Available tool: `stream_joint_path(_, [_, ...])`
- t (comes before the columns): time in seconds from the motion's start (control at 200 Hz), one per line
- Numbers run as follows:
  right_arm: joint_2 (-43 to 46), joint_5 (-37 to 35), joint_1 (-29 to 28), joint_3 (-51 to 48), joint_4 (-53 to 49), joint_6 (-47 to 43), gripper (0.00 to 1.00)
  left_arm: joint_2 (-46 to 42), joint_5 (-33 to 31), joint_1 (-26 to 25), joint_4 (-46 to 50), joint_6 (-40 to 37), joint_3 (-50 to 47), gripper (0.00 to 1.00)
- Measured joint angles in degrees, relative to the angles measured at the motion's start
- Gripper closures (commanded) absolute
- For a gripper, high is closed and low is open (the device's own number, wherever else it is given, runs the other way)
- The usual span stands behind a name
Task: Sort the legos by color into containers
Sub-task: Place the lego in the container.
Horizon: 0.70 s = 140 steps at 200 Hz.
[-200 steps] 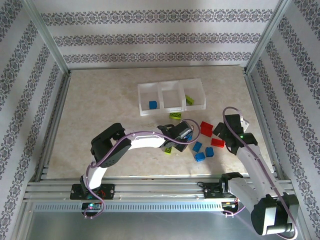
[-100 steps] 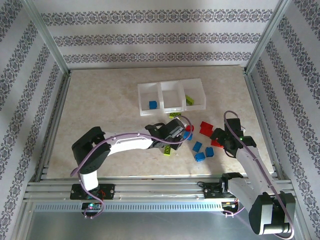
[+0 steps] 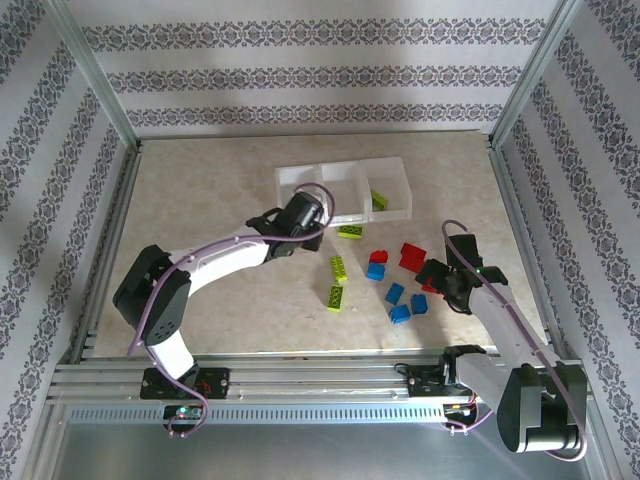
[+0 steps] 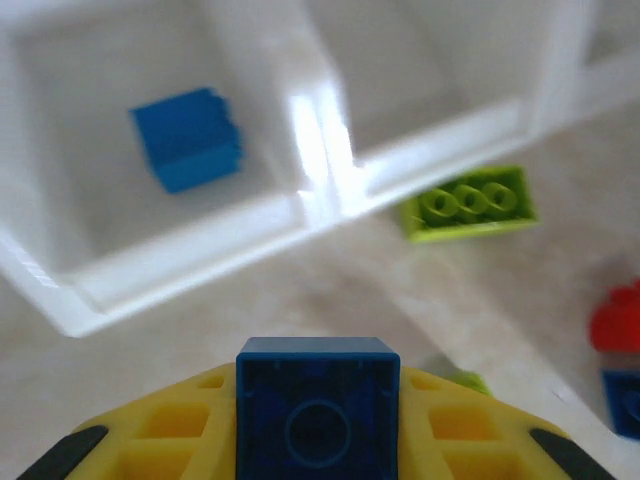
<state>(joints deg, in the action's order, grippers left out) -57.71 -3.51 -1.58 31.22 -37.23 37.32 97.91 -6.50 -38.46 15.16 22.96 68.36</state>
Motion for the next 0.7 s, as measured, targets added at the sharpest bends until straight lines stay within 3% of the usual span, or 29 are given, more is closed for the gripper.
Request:
stream_joint_path(0.2, [-1.0,0.2,0.0,0.0,0.5,0.0,0.02,6.0,0.0,6.3,1.0,-0.5,8.6,0.87])
stream_joint_path(0.465, [-1.0,0.2,0.0,0.0,0.6,0.0,0.01,16.6,0.2,9.0,4.0,-1.7,20.0,0.85])
stream_joint_path(0.7, [-1.0,1.1,0.0,0.0,0.9,-0.3,0.02,21.0,-0.3,9.8,7.2,-2.4,24.8,0.69])
